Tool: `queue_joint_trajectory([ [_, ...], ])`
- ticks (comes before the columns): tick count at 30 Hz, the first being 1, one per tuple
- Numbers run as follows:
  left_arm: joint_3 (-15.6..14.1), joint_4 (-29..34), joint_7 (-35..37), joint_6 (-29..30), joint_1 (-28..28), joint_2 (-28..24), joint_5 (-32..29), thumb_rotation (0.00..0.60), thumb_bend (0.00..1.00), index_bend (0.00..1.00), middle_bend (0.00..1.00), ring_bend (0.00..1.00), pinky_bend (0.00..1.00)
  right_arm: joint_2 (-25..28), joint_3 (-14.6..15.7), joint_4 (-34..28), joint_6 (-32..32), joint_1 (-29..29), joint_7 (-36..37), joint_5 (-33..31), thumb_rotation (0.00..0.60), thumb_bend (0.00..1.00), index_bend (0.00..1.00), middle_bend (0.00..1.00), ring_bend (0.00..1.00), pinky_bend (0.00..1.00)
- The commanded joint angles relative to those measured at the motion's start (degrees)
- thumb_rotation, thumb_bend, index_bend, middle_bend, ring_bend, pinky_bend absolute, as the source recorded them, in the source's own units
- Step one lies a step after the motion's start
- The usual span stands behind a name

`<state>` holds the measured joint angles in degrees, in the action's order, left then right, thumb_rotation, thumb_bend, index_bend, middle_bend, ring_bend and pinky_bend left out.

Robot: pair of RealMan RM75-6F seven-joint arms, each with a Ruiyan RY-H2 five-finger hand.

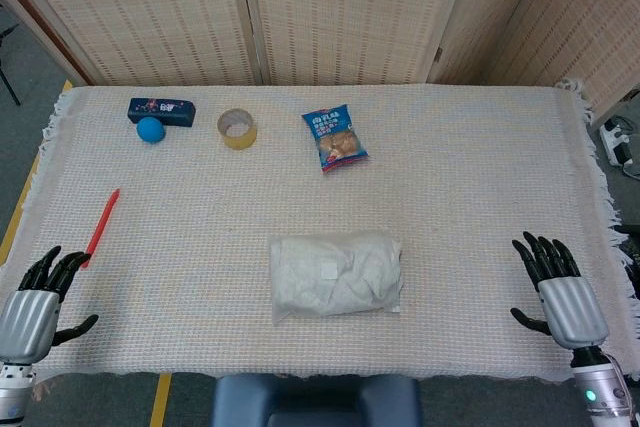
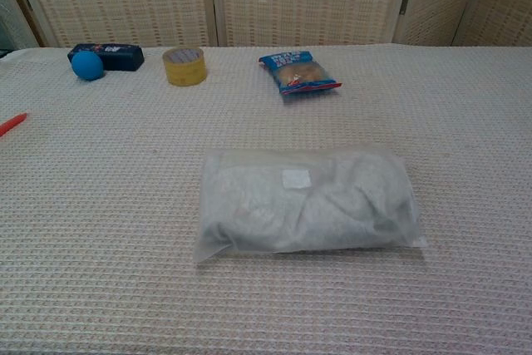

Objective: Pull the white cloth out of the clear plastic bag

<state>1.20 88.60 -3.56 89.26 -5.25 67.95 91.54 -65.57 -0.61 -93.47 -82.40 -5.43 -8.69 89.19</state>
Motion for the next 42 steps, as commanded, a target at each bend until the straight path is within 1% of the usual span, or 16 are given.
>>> queue_joint_trajectory([
  [1,0.0,0.1,0.1,0.0,0.0,0.0,0.1,0.6,0.13,0.19,0.22,0.09,0.21,0.0,0.1,0.0,0.1,0.0,0.0,0.1,0.6,0.09,0.0,0.0,0.0,0.0],
  [5,-0.1,0.2,0.4,0.0,0.0,-0.1,0.3,0.6,0.13,0.19,0.22,0.09,0.21,0.1,0.7,-0.3,0.9,-0.4,0.9,1.0,0.6,0.09,0.0,0.0,0.0,0.0],
  [10,-0.1,0.3,1.7,-0.3,-0.4,-0.1,0.6,0.6,0.13,0.19,0.22,0.09,0.21,0.2,3.0,-0.8,4.1,-2.3,5.4,5.0,0.6,0.09,0.0,0.0,0.0,0.0],
  [13,-0.1,0.3,2.2,-0.6,-0.6,0.0,0.7,0.6,0.13,0.19,0.23,0.09,0.21,0.0,3.6,-2.0,7.0,-4.5,6.6,7.0,0.6,0.07,0.0,0.0,0.0,0.0],
  [17,-0.3,0.5,3.2,-1.5,-0.8,-0.5,0.2,0.6,0.13,0.19,0.23,0.09,0.21,-0.9,2.8,-5.7,13.4,-9.0,4.7,7.3,0.6,0.04,0.0,0.0,0.0,0.0],
  [23,-0.3,0.6,5.8,-0.8,-0.7,-1.3,0.8,0.6,0.13,0.19,0.23,0.09,0.21,-5.2,-1.0,-11.4,20.2,-14.1,-4.1,2.5,0.6,0.02,0.0,0.0,0.0,0.0],
  [26,-0.2,0.6,7.0,-1.3,-0.9,-1.7,0.2,0.6,0.13,0.19,0.23,0.09,0.21,-8.0,-2.7,-13.5,23.6,-16.5,-8.9,-1.6,0.6,0.02,0.0,0.0,0.0,0.0],
  [29,-0.2,0.6,8.3,-1.7,-1.0,-2.1,0.0,0.6,0.13,0.19,0.23,0.09,0.21,-11.2,-4.3,-14.5,26.7,-18.8,-13.5,-7.1,0.6,0.02,0.0,0.0,0.0,0.0],
  [33,-0.1,0.5,10.2,-1.6,-1.0,-2.7,-0.1,0.6,0.13,0.19,0.23,0.09,0.21,-16.0,-5.8,-13.6,28.9,-21.7,-19.1,-14.3,0.6,0.02,0.0,0.0,0.0,0.0],
  [36,-0.2,0.5,11.4,-2.0,-1.2,-3.1,-0.2,0.6,0.13,0.19,0.23,0.09,0.21,-19.2,-6.1,-12.6,29.3,-23.2,-21.7,-18.2,0.6,0.02,0.0,0.0,0.0,0.0],
  [42,0.0,0.5,13.5,-2.1,-1.3,-3.8,-0.5,0.6,0.13,0.19,0.23,0.09,0.21,-23.9,-5.6,-9.9,28.5,-25.1,-25.0,-22.3,0.6,0.02,0.0,0.0,0.0,0.0],
])
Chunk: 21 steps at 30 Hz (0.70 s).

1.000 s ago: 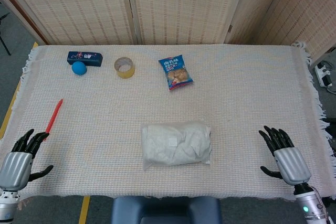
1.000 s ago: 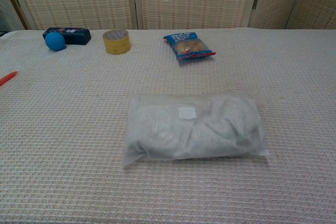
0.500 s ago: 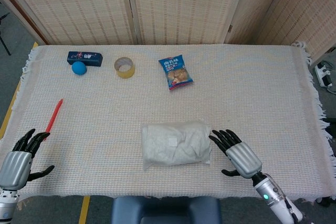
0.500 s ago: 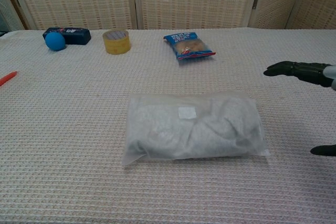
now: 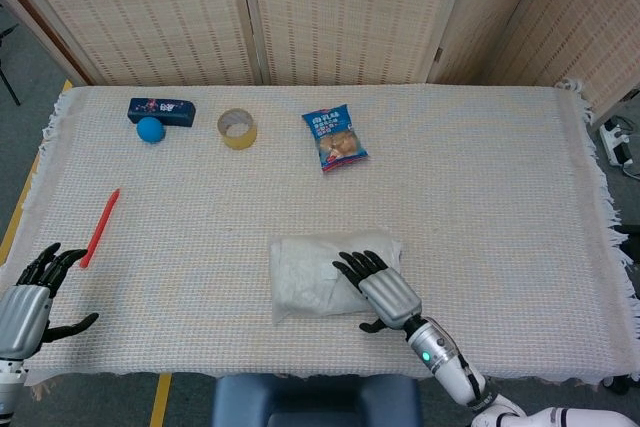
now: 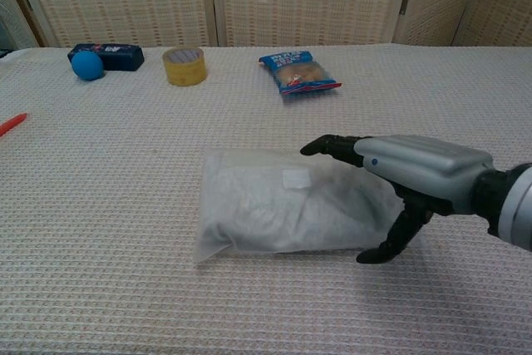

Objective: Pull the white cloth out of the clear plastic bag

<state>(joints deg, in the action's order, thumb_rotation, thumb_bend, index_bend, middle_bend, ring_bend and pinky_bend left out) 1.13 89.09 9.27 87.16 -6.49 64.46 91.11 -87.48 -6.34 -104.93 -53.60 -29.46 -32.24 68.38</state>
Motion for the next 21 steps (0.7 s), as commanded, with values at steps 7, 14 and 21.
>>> queue_joint_trajectory([
  [7,-0.3,0.1,2.8,-0.1,0.0,-1.1,0.3,0.6,0.13,0.19,0.23,0.09,0.21,-7.6,-0.3,6.6,-3.5,-2.4,-3.0,-2.9,0.6,0.02,0.0,0.0,0.0,0.0],
  [14,0.1,-0.1,4.9,0.3,0.1,-1.7,-0.4,0.6,0.13,0.19,0.23,0.09,0.21,-11.7,0.1,10.6,-5.8,-2.9,-3.3,-2.6,0.6,0.04,0.0,0.0,0.0,0.0],
  [21,0.3,-0.3,6.1,0.5,0.3,-2.1,-0.6,0.6,0.13,0.19,0.24,0.1,0.21,-16.1,-0.6,15.8,-7.5,-3.6,-2.3,-2.1,0.6,0.05,0.0,0.0,0.0,0.0],
])
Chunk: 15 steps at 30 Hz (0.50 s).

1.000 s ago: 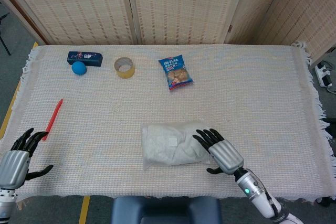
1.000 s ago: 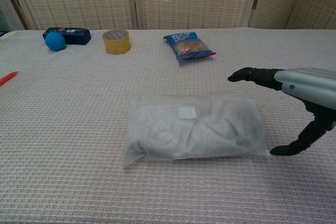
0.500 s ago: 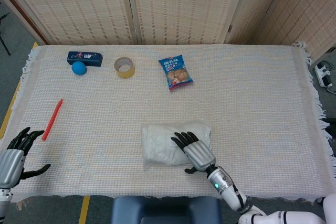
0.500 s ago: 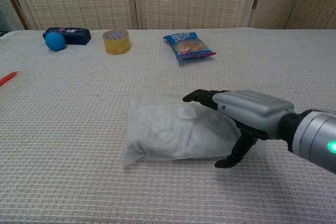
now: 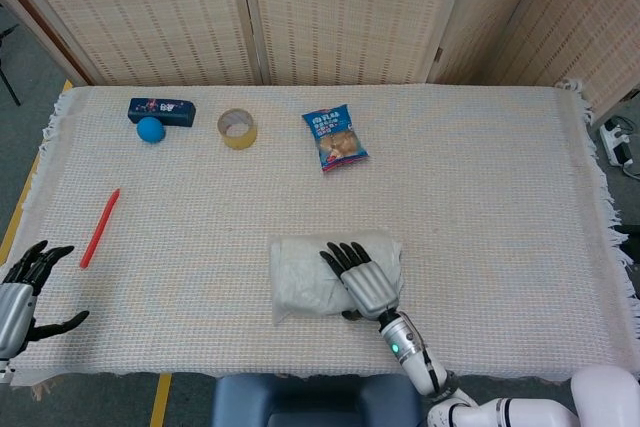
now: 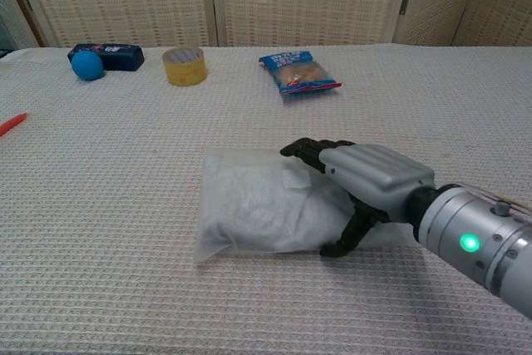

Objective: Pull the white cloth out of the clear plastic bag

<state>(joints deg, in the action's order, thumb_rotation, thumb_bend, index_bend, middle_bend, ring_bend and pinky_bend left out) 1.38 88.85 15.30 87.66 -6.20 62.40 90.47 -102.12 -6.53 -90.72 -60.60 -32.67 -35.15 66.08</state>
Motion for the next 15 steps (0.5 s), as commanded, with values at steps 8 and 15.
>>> queue_joint_trajectory([
  [8,0.2,-0.3,0.8,-0.5,-0.1,-0.2,-0.6,0.6,0.13,0.19,0.24,0.1,0.21,-5.1,-2.9,7.2,-0.1,-2.3,2.0,-0.7,0.6,0.06,0.0,0.0,0.0,0.0],
  [15,0.3,-0.6,0.8,-1.0,-0.2,-0.1,-1.1,0.6,0.13,0.19,0.24,0.1,0.21,-7.5,-6.8,12.1,1.7,-5.4,2.2,-3.0,0.6,0.06,0.0,0.0,0.0,0.0],
])
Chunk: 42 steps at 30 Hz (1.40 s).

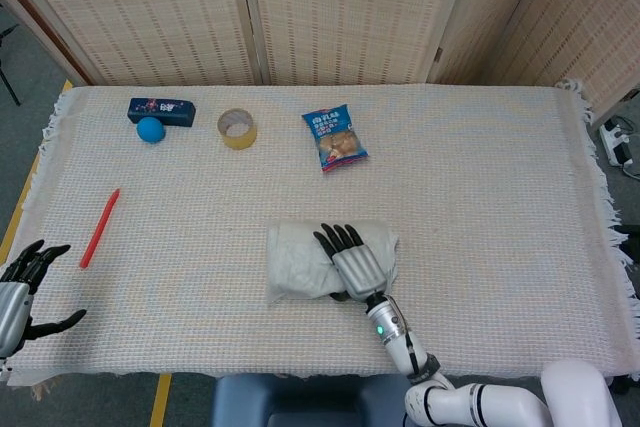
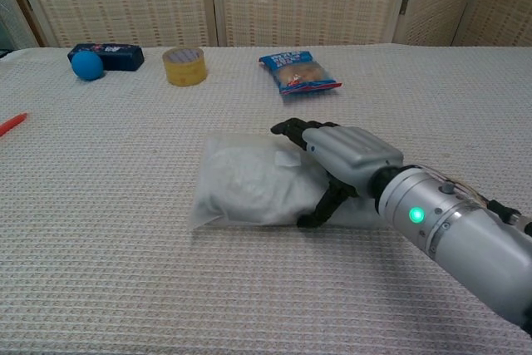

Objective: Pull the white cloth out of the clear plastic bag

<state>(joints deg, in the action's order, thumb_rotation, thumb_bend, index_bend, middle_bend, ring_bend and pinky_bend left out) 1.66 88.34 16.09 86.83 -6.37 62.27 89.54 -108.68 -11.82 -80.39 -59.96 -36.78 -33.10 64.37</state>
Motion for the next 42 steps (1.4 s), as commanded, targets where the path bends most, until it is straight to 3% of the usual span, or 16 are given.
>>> queue_joint_trajectory([
  [1,0.1,-0.1,0.0,-0.3,-0.1,0.0,-0.2,0.6,0.13,0.19,0.24,0.1,0.21,-1.2,-2.1,2.5,1.5,-1.9,0.1,-1.7,0.6,0.06,0.0,0.0,0.0,0.0],
  [11,-0.3,-0.4,-1.4,-1.7,-0.6,0.7,-0.2,0.6,0.13,0.19,0.24,0.1,0.21,-2.8,-6.2,9.9,4.3,-6.8,0.8,-3.4,0.6,0.06,0.0,0.0,0.0,0.0],
  [17,-1.4,-0.3,-0.3,-2.8,-1.3,1.5,1.8,0.6,0.13,0.2,0.25,0.12,0.26,-2.0,-6.4,10.8,6.2,-8.4,2.8,-3.3,0.6,0.06,0.0,0.0,0.0,0.0],
  [23,-1.5,-1.0,2.3,-3.0,-2.3,4.4,3.2,0.6,0.13,0.22,0.29,0.15,0.31,6.1,-3.8,-0.7,6.8,-4.8,4.7,-4.7,0.6,0.06,0.0,0.0,0.0,0.0],
  [28,-1.2,-0.5,3.8,-5.3,-4.7,8.4,4.0,0.6,0.13,0.28,0.34,0.19,0.38,15.8,-1.5,-12.6,2.4,-0.2,7.2,-1.8,0.6,0.06,0.0,0.0,0.0,0.0],
  [33,0.5,1.3,-0.5,-5.5,-6.2,13.3,3.5,0.6,0.12,0.39,0.44,0.28,0.49,23.1,1.5,-18.0,-1.8,4.3,10.8,2.6,0.6,0.06,0.0,0.0,0.0,0.0],
  [38,1.7,2.6,-8.5,-6.9,-7.7,19.0,2.2,0.6,0.11,0.47,0.53,0.37,0.64,26.6,3.0,-15.7,-4.8,8.0,18.5,5.6,0.6,0.06,0.0,0.0,0.0,0.0],
  [42,2.4,2.6,-14.2,-10.0,-9.0,22.6,-1.1,0.6,0.11,0.51,0.75,0.6,0.82,28.2,3.3,-12.7,-5.7,10.0,26.3,7.3,0.6,0.06,0.0,0.0,0.0,0.0],
])
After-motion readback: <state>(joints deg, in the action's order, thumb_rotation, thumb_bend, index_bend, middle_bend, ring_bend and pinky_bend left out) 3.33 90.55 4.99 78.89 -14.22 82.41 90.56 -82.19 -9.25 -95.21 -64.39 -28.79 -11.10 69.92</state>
